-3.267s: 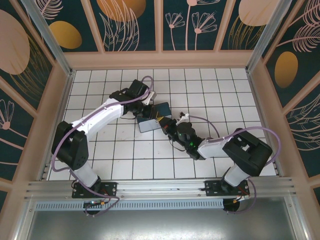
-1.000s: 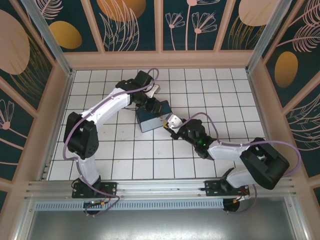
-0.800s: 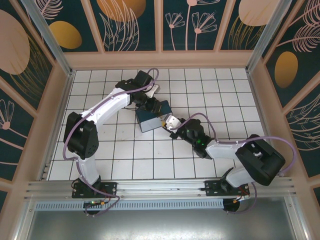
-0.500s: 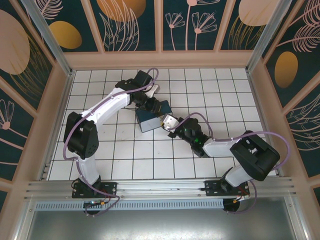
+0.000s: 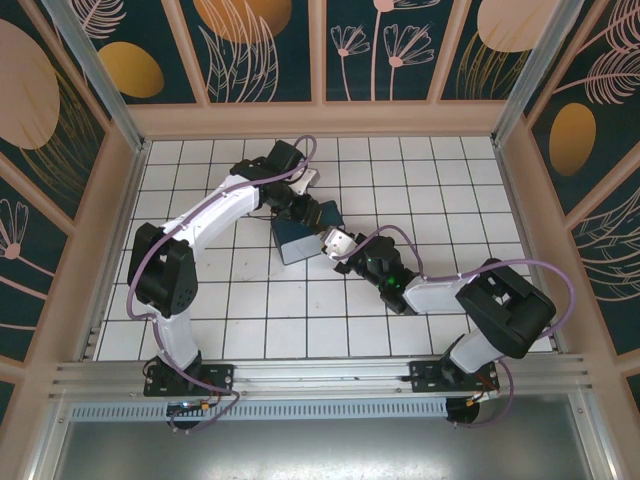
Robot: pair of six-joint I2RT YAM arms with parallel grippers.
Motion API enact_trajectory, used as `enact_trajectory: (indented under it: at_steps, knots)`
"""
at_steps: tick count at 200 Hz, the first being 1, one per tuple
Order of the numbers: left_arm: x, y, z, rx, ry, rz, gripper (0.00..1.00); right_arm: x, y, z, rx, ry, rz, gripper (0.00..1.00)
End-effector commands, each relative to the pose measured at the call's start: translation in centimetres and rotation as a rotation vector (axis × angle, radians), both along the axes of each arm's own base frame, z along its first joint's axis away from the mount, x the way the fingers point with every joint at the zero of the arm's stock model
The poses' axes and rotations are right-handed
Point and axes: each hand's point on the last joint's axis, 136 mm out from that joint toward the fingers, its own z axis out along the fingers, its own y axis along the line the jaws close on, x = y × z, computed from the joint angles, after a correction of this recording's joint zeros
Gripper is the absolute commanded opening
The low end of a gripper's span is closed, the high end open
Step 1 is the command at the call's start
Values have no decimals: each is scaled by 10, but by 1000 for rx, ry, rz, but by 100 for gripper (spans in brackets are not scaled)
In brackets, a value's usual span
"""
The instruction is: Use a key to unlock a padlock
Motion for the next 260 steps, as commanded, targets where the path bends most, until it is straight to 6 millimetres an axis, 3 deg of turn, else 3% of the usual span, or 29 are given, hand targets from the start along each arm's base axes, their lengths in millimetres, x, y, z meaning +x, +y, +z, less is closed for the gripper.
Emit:
enact_trajectory:
  at_steps: [1,52,121,162,218,260]
  knots:
    - [-3,-1,-18,15,52,-18,36,6,10,23,36,-69,-3,21]
    - [-5,-1,-21,13,62,-19,34,7,13,17,34,-52,-2,10]
    - [-10,-3,-24,-23,77,-3,33,11,14,15,90,20,-57,4]
    - [-20,-2,-28,-54,89,22,31,11,15,17,254,165,-114,1]
    - [-23,0,-33,-63,92,32,30,12,15,40,574,380,-165,0]
    - [-30,-1,-38,-74,105,21,29,10,20,40,717,532,-167,0]
